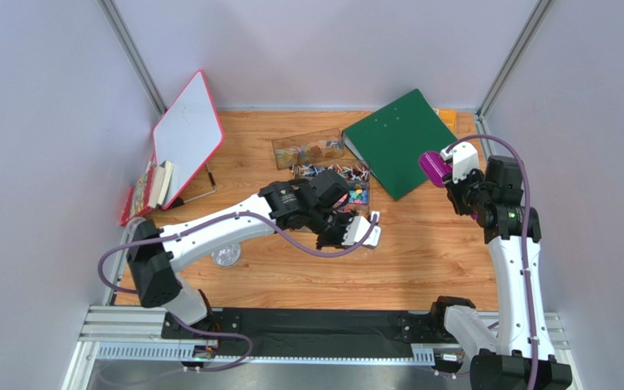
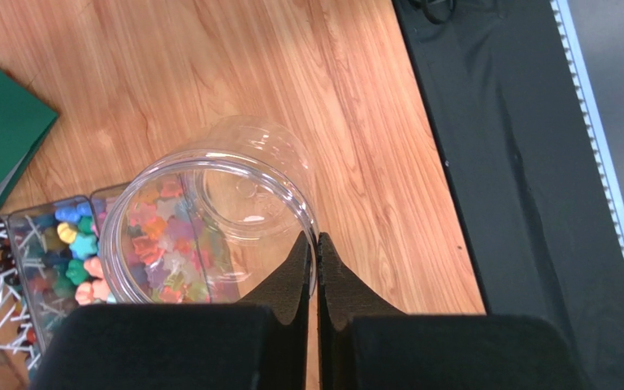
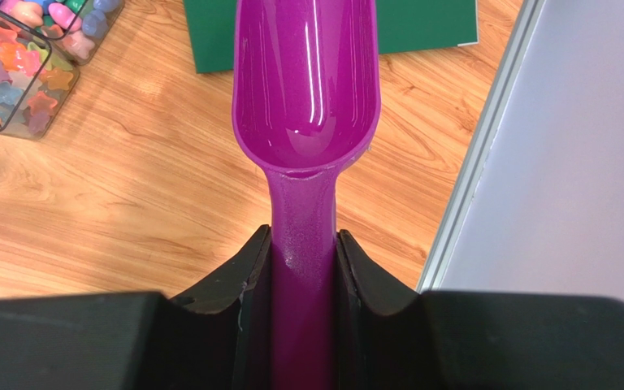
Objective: Pack the candies
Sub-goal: Place the packing bottle at the center of the board.
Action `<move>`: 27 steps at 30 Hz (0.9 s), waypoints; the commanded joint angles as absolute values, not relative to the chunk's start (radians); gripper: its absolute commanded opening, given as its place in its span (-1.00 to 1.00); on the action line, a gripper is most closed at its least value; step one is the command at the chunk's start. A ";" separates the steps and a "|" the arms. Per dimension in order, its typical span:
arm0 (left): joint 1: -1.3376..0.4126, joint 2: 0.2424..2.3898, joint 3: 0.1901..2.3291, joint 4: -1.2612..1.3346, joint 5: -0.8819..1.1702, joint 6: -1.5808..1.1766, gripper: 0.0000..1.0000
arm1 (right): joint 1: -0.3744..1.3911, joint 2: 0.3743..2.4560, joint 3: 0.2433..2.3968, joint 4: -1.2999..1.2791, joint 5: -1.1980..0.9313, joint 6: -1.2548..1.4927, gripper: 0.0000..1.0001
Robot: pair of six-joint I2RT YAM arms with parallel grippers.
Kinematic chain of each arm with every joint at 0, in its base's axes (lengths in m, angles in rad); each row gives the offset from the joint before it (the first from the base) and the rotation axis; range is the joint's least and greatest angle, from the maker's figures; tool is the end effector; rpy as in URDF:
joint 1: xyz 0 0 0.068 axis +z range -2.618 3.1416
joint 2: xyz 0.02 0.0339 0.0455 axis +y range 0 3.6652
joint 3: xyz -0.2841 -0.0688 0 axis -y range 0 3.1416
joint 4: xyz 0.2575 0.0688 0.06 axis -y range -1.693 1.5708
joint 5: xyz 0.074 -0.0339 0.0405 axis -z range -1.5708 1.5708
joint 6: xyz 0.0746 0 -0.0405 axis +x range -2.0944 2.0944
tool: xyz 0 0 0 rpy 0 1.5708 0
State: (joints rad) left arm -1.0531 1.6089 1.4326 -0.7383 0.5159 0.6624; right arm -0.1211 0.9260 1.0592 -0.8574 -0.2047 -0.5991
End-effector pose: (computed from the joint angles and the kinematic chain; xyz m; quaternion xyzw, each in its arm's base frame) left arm 0.1559 -0.3481 0.3013 0.7461 0.5366 -0.2974 0.2588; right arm 0.2070 -0.0099 0.3368 -0.2555 0.8713 -0.0568 0.4152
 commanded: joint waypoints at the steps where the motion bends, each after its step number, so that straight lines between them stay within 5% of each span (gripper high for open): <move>1: -1.051 1.563 1.344 -0.830 0.519 0.724 -1.00 | -0.126 0.940 1.068 -0.834 -0.259 -0.583 -1.00; 14: -1.051 1.626 1.227 -0.773 0.359 0.681 -1.00 | -0.109 0.940 1.080 -0.836 -0.290 -0.657 -1.00; 17: -1.051 1.628 1.238 -0.773 0.348 0.677 -0.64 | -0.104 0.922 1.078 -0.868 -0.336 -0.695 -1.00; 18: -1.054 1.623 1.242 -0.775 0.345 0.670 -0.34 | -0.101 0.917 1.077 -0.882 -0.353 -0.706 -1.00; 21: -1.054 1.565 1.272 -0.795 0.330 0.673 -0.12 | -0.091 0.911 1.089 -0.923 -0.412 -0.767 -1.00; 27: -1.003 1.441 1.354 -0.769 0.212 0.686 0.00 | -0.049 1.039 1.259 -1.145 -0.584 -0.974 -1.00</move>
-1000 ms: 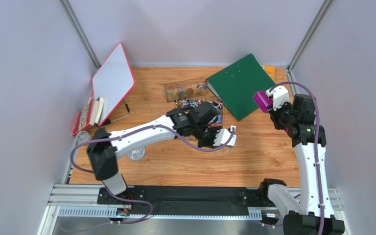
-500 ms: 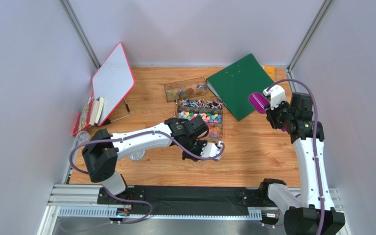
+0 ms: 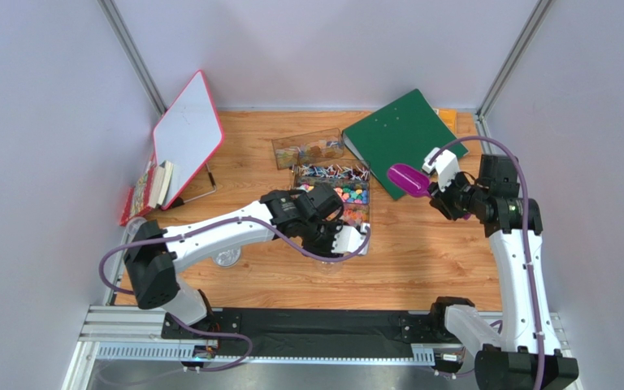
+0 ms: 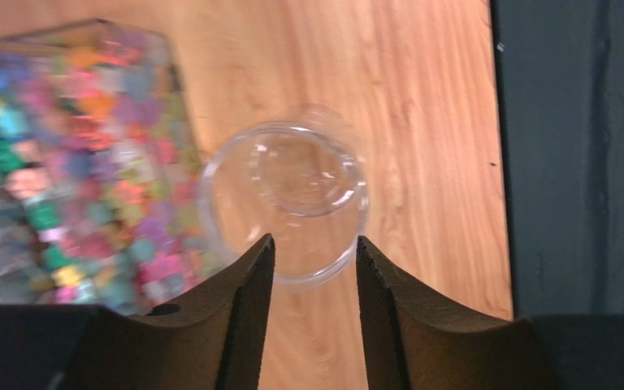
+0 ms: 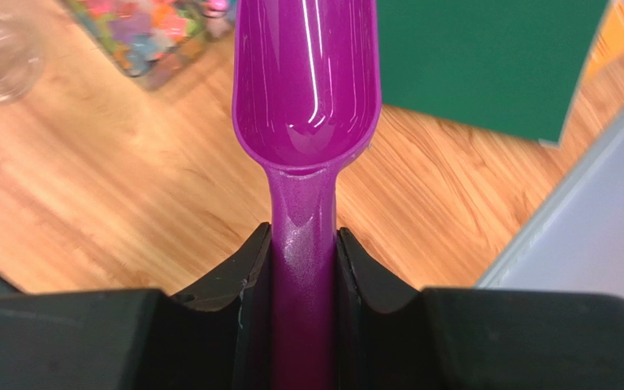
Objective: Pack the candies
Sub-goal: Place the packing bottle at the center of the board, then scoop the fake candies from the storage box.
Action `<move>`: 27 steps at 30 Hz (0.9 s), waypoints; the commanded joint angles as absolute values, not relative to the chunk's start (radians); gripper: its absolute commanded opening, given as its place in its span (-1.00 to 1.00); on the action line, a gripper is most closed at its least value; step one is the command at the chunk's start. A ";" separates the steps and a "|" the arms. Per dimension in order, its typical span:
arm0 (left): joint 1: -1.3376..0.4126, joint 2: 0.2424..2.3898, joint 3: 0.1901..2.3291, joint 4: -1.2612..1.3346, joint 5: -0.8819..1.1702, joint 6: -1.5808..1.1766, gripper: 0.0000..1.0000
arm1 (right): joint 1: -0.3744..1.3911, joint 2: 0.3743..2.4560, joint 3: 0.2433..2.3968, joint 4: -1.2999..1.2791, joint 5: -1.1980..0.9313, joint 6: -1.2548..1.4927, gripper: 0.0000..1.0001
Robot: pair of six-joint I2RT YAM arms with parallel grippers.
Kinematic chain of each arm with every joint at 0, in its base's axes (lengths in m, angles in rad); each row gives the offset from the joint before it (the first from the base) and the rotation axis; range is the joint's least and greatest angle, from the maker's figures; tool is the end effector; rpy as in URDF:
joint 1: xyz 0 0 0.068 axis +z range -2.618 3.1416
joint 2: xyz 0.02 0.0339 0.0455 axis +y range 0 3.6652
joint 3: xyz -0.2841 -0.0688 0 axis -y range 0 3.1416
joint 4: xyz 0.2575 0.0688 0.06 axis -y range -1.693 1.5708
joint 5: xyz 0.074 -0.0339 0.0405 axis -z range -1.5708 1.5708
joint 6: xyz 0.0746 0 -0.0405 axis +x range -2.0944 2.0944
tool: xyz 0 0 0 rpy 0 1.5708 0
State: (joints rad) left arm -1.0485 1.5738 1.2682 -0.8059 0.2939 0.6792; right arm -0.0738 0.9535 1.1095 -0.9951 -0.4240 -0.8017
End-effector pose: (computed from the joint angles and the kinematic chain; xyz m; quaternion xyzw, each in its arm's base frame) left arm 0.1553 -0.3132 0.2470 0.7541 0.6003 -0.1815 0.1952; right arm 0.1972 0.0162 0.3388 -0.3953 0.8263 0.0297 0.4000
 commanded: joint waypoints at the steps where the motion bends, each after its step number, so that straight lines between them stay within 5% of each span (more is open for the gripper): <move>1: -0.977 1.425 1.350 -0.724 0.210 0.667 0.01 | -0.029 1.069 1.290 -1.188 -0.597 -1.006 -1.00; 8: -0.720 1.387 1.240 -0.538 0.074 0.533 0.08 | 0.144 1.357 1.545 -1.561 -0.522 -1.201 -1.00; 27: -0.519 1.539 1.129 -0.489 0.109 0.284 0.06 | 0.410 1.652 1.620 -1.670 -0.118 -1.089 -1.00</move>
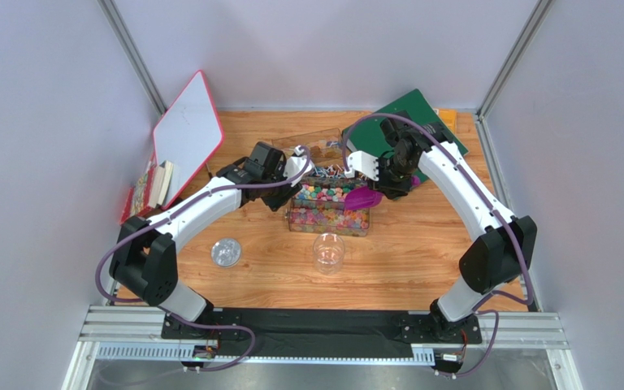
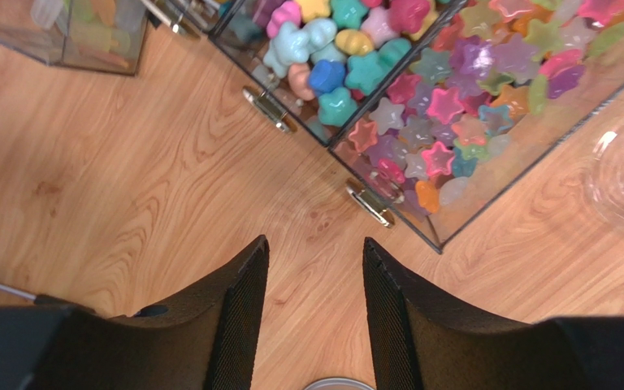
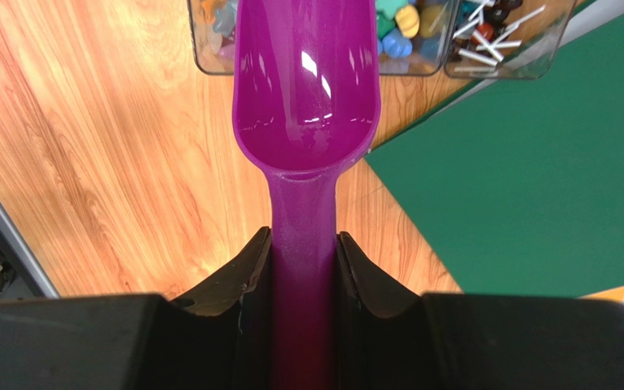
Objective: Pack the candies
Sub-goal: Scoop the fake candies from the storage box.
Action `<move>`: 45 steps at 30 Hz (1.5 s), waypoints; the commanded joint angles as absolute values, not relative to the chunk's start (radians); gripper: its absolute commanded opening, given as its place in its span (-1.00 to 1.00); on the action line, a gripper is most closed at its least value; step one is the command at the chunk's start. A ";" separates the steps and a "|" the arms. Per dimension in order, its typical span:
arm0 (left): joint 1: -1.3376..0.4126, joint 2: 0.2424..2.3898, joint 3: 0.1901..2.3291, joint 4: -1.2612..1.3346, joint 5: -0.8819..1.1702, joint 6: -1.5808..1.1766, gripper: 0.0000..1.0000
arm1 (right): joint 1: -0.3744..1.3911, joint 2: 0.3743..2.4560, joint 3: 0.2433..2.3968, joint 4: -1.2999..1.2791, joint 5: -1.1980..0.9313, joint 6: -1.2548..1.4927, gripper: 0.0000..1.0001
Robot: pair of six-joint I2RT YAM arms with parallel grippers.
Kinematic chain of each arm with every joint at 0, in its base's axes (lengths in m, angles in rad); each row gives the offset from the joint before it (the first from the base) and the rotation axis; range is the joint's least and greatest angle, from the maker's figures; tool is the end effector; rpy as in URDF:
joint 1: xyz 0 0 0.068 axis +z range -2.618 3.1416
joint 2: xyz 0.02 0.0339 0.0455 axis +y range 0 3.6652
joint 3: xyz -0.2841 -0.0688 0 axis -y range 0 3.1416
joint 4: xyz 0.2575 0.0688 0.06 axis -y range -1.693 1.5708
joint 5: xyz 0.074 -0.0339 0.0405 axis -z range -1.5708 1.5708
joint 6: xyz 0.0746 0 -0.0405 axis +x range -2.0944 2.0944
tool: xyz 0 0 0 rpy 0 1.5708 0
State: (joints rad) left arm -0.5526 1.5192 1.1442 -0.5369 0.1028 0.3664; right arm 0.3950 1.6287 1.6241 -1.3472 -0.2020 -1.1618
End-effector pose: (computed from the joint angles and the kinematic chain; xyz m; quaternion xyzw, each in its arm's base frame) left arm 0.3004 -0.1943 0.2416 0.4340 0.8396 -0.0784 0.3172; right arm 0.2953 0.1393 0.3124 -0.7022 0.6964 0.0523 0.1383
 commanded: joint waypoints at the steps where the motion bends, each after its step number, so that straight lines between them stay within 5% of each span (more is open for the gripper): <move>1: -0.508 1.545 1.126 -0.488 0.115 0.261 0.05 | 0.413 1.660 1.621 -1.669 -0.120 -1.071 -1.00; 28: -0.529 1.617 1.008 -0.433 0.310 0.078 -0.22 | 0.531 1.709 1.539 -1.671 0.084 -0.805 -1.00; 45: -0.526 1.448 0.939 -0.407 0.238 0.095 -0.15 | 0.627 1.854 1.571 -1.672 0.153 -0.736 -1.00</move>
